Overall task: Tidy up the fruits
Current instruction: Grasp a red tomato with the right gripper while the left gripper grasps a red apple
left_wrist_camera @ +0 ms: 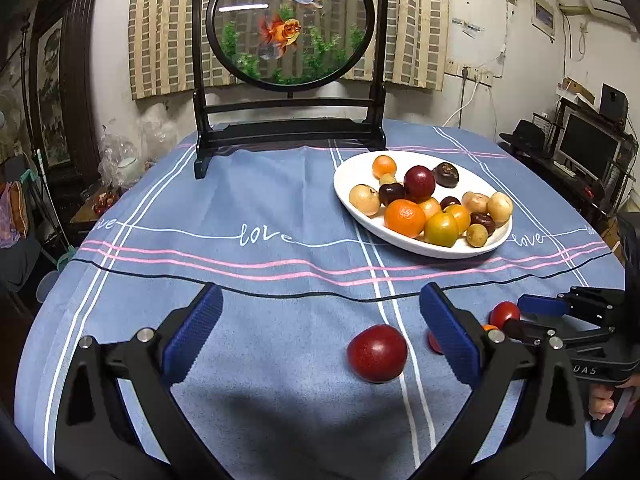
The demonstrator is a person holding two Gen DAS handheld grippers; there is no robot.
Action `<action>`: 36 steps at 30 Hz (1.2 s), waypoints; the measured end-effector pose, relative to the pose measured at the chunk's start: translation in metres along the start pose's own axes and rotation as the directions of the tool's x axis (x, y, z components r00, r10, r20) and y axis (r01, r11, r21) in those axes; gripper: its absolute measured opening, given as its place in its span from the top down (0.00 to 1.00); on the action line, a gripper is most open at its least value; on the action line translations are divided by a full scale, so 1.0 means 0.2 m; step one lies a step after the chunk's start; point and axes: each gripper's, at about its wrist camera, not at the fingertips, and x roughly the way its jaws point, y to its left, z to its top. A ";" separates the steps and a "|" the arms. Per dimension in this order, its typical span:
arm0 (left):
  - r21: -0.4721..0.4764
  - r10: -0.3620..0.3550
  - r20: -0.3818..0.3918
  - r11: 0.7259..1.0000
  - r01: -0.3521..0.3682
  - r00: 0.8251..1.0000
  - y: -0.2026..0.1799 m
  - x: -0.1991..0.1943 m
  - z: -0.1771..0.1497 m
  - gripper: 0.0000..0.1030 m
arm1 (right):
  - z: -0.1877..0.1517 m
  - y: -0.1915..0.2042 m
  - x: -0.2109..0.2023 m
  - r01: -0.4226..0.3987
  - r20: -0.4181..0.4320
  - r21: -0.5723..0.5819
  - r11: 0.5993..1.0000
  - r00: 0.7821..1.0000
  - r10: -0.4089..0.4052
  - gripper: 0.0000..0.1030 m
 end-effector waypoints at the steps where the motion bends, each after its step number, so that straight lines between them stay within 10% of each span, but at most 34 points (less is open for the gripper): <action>1: -0.002 0.001 -0.001 1.000 -0.001 1.000 0.00 0.00 0.00 0.02 | 0.00 0.00 0.00 0.001 0.000 -0.003 1.000 1.000 -0.001 0.55; 36: 0.058 -0.009 -0.092 0.998 0.014 0.996 -0.05 0.09 -0.05 0.03 | 0.02 -0.03 0.01 0.033 0.012 0.043 0.999 0.999 -0.034 0.67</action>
